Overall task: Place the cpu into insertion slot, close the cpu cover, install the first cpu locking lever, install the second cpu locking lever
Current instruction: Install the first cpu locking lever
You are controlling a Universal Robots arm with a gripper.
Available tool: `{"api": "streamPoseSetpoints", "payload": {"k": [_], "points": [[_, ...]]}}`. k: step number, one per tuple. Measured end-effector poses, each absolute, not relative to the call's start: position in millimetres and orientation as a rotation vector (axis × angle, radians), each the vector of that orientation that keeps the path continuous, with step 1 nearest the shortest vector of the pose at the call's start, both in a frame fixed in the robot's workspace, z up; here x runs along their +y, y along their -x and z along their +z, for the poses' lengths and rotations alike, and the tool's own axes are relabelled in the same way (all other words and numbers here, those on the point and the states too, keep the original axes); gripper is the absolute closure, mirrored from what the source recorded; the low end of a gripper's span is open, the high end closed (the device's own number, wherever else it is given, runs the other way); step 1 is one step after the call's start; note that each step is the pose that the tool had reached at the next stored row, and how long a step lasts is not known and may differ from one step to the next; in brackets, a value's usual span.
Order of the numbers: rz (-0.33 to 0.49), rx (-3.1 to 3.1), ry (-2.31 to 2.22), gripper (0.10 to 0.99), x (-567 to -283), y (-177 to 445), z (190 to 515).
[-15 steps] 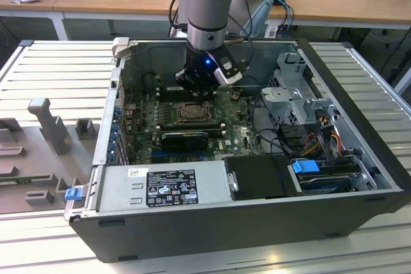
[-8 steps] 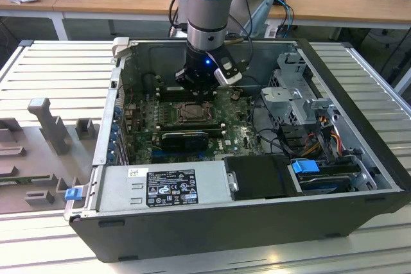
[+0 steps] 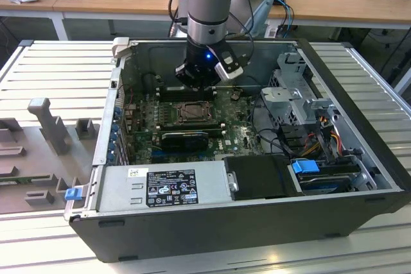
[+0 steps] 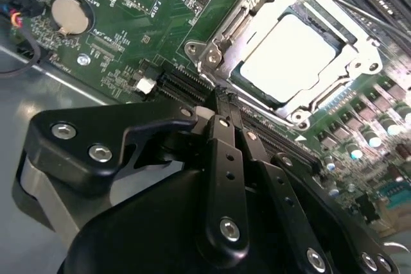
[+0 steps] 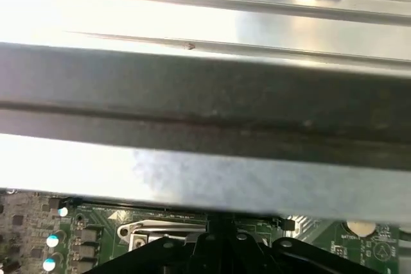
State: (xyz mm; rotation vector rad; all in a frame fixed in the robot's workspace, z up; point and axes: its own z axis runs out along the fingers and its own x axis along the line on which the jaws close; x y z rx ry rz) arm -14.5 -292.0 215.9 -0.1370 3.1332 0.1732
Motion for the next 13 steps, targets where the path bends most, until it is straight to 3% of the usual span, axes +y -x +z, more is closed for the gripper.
{"api": "streamPoseSetpoints", "payload": {"k": [13], "points": [[0.172, 3.133, 0.137, 0.98, -296.9, 14.6, 218.7]]}}
